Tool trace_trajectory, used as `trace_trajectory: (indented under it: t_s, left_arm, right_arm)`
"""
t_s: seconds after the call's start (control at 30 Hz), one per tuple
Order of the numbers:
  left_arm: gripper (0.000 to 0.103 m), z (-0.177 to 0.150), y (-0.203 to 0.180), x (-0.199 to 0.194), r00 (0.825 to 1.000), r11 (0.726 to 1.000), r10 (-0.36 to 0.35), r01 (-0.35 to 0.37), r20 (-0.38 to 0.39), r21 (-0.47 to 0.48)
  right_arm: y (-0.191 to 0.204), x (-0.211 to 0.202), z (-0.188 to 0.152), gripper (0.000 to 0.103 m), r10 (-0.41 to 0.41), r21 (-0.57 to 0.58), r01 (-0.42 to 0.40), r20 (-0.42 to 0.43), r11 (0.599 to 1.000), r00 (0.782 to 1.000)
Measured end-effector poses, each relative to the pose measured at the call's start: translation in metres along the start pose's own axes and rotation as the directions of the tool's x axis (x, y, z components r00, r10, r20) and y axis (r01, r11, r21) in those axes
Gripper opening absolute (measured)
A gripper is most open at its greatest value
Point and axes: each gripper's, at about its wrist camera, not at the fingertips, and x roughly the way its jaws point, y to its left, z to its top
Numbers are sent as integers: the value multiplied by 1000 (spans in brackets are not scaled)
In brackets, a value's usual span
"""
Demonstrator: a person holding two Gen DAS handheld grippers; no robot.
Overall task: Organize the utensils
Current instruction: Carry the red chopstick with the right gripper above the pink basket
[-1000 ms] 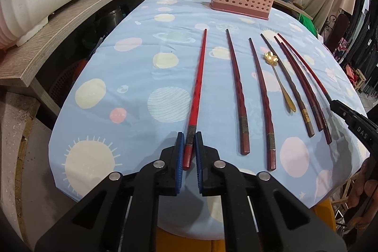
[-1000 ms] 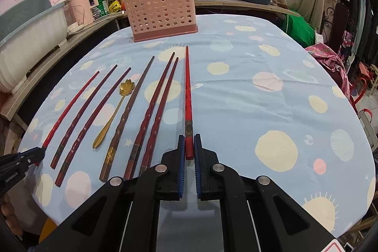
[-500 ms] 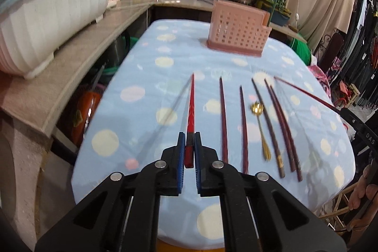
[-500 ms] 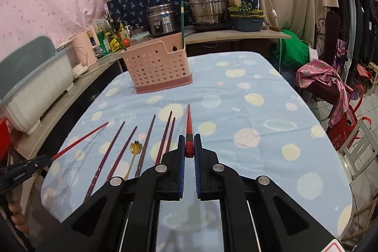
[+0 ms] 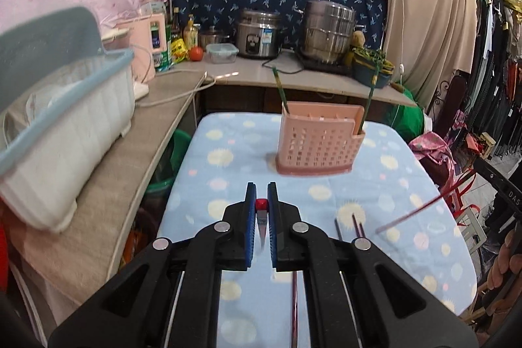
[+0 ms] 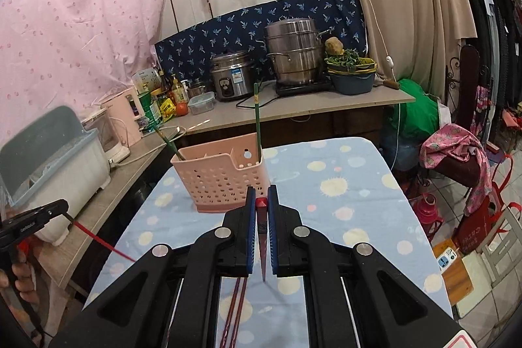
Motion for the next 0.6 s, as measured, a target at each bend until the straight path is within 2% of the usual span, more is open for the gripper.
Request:
trace_trajectory:
  t_s: [0.17, 0.37, 0.6]
  left_arm:
    - [7, 33, -6, 11, 1000, 1000, -16, 16, 15, 11]
    - [7, 73, -17, 14, 997, 999, -43, 42, 61, 24]
    - [7, 138, -35, 10, 977, 999, -54, 52, 207, 14]
  right_arm:
    - [-2, 16, 31, 7, 43, 27, -43, 9, 999, 999]
    - [6, 26, 69, 7, 108, 31, -110, 63, 993, 992]
    - [27, 44, 128, 7, 138, 1, -140, 175, 990, 975]
